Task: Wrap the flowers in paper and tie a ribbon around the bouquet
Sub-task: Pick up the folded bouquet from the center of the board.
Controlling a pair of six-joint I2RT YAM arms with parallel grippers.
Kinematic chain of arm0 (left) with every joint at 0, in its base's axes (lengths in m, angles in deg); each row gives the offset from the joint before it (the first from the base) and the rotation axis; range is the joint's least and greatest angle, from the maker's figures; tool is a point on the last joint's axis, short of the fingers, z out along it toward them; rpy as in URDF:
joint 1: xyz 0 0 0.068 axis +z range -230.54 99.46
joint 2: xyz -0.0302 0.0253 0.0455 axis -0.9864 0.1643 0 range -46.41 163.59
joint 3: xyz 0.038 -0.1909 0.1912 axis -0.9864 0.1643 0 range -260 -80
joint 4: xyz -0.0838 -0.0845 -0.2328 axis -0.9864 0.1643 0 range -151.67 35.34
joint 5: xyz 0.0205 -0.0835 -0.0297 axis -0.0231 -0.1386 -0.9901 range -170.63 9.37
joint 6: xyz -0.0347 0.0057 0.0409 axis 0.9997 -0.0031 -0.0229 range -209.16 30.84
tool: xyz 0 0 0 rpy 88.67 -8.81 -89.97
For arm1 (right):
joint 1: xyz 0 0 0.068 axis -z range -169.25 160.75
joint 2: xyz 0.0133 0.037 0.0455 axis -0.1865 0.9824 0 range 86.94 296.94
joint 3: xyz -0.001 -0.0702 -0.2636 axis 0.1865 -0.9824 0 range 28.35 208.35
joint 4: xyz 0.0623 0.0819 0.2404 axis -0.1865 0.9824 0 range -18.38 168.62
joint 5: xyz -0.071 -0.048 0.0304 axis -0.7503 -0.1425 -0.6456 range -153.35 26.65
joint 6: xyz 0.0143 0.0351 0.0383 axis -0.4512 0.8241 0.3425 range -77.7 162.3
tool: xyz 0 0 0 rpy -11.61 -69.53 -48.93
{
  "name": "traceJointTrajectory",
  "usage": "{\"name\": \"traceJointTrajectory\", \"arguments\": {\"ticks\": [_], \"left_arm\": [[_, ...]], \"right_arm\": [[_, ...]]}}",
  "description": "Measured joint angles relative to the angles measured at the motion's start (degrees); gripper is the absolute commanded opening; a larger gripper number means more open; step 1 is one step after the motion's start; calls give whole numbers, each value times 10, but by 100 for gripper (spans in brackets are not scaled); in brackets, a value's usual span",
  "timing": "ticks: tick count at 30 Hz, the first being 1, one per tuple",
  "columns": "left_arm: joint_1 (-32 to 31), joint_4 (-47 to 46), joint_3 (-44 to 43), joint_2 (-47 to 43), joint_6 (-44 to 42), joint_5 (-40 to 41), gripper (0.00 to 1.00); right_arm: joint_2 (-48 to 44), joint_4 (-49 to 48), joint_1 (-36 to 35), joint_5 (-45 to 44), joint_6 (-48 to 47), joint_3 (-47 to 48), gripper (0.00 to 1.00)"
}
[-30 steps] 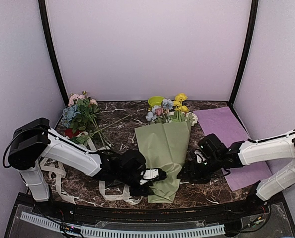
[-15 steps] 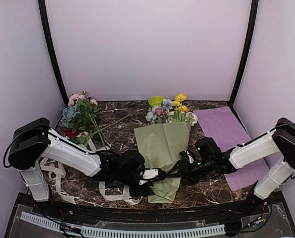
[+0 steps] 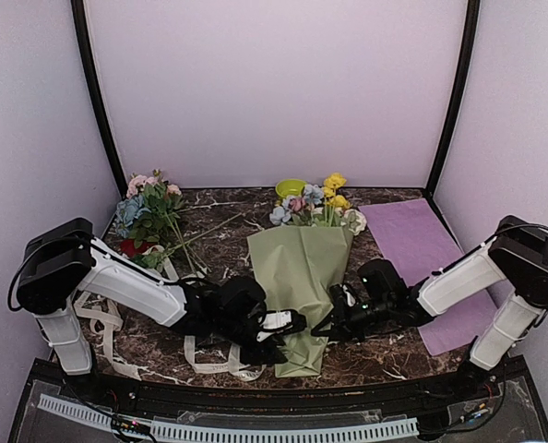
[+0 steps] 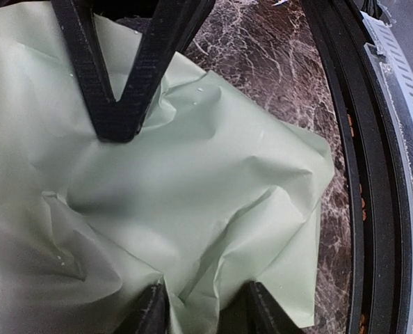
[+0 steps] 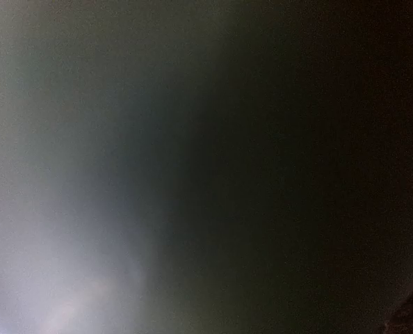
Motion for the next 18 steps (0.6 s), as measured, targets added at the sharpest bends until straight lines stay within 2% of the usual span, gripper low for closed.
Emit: {"name": "traceJointTrajectory", "arguments": {"ticks": [3,6,9,15,18], "left_arm": [[6,2,9,-13,4,-7,56],[14,23,17,-52,3,-4,61],[20,49,17,-113,-3,0,60],[23,104,17,-223,-8,7,48],[22,161,17,-231,1,7,53]], "right_arm": [[-1,-2,3,5,0,0,0],[-10,7,10,12,0,0,0],[-31,31,17,17,-5,7,0],[-60,80,36,24,-17,30,0],[-66,101,44,24,-24,36,0]]}}
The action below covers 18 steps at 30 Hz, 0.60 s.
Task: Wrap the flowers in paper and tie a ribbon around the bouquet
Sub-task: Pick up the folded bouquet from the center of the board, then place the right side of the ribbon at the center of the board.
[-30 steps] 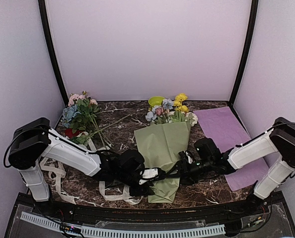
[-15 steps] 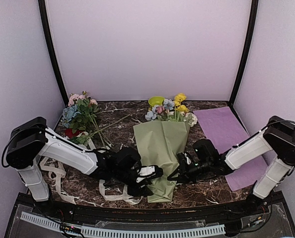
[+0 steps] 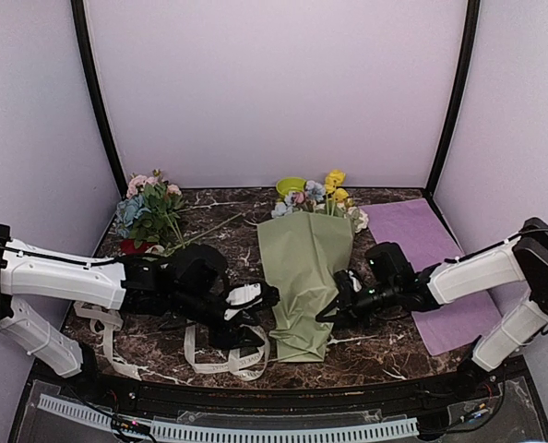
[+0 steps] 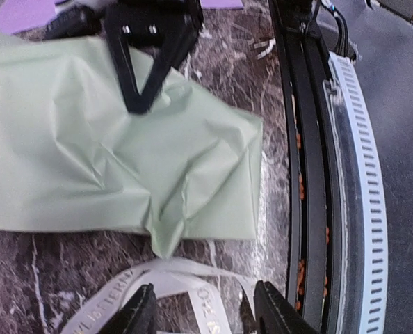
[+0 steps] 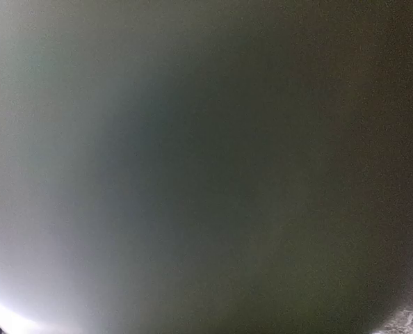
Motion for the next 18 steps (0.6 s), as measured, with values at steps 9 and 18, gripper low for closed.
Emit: {"name": "traceJointTrajectory", "arguments": {"ticks": [9,18], "left_arm": [[-60,87,25,3,23,-2,60],[-75,64,23,84,16,18,58]], "right_arm": [[-3,53,10,0,-25,27,0],[-3,74,12,-2,-38,30,0]]}}
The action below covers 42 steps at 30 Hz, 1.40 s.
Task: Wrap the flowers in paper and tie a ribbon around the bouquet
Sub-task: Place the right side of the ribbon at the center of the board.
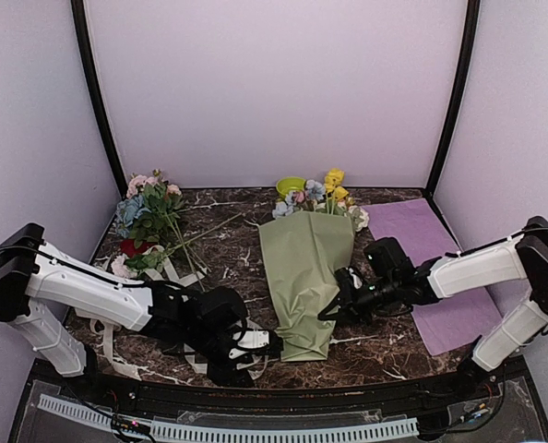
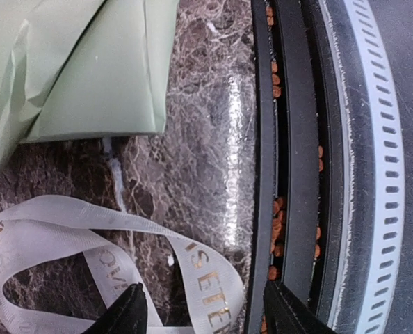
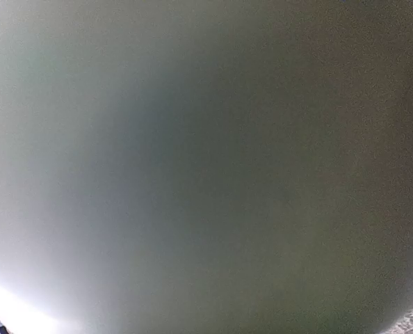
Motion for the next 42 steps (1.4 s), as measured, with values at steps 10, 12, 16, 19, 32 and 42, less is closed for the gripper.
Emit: {"name": "traceJointTrajectory", "arguments": {"ticks": [10,12,16,19,32,42], "left_arm": [[-4,-57,-5,56,-5,6,3],[-10,-61,-11,61,-17,12,0],[-34,-68,-26,62,-40,5,0],[-44,-64,-84,80,-69,-25,0],[-78,-92,-353,265,-252,-112,0],[-70,-198,-454,303,-252,-145,4]], "right_arm": [[0,20,8,1,-12,11,0],[0,26,9,1,-14,16,0],[0,37,14,1,-15,31,0],[0,47,18,1,-19,46,0],[22,99,26,2,-71,104,0],[25,181,56,17,-148,144,0]]}}
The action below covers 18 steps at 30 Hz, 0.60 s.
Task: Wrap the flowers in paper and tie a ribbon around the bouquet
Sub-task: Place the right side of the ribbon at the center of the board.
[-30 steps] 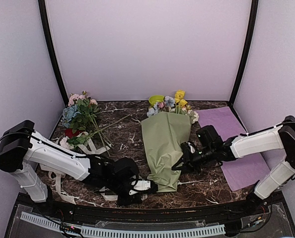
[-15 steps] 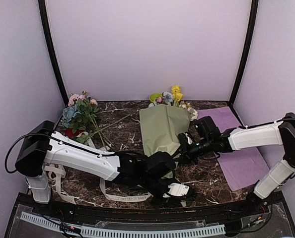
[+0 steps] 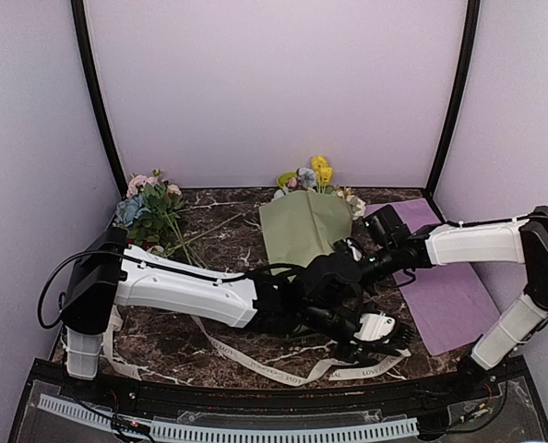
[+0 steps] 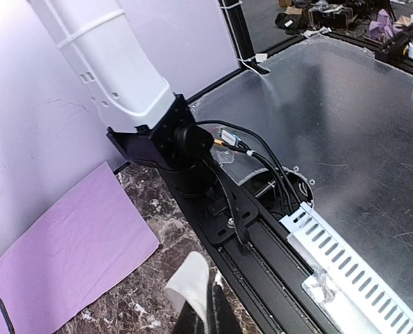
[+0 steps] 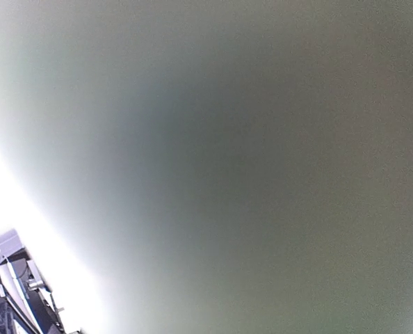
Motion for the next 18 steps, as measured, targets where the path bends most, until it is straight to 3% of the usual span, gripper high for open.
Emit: {"name": "traceJointTrajectory", "arguments": {"ticks": [3,5,8,10,13,18], "left_arm": [[7,-28,9,3,10,11,7],[11,-39,16,9,10,36,15],[14,-40,28,18,1,79,55],[16,-36,28,27,-3,108,74],[17,-5,26,33,-7,134,82],[14,55,25,21,-1,129,83]], "right_arm": [[0,34,12,3,-30,17,0],[0,52,21,9,-45,26,0],[0,78,30,16,-68,42,0],[0,83,32,21,-76,46,0],[0,87,32,26,-81,46,0],[0,74,32,31,-80,32,0]]}}
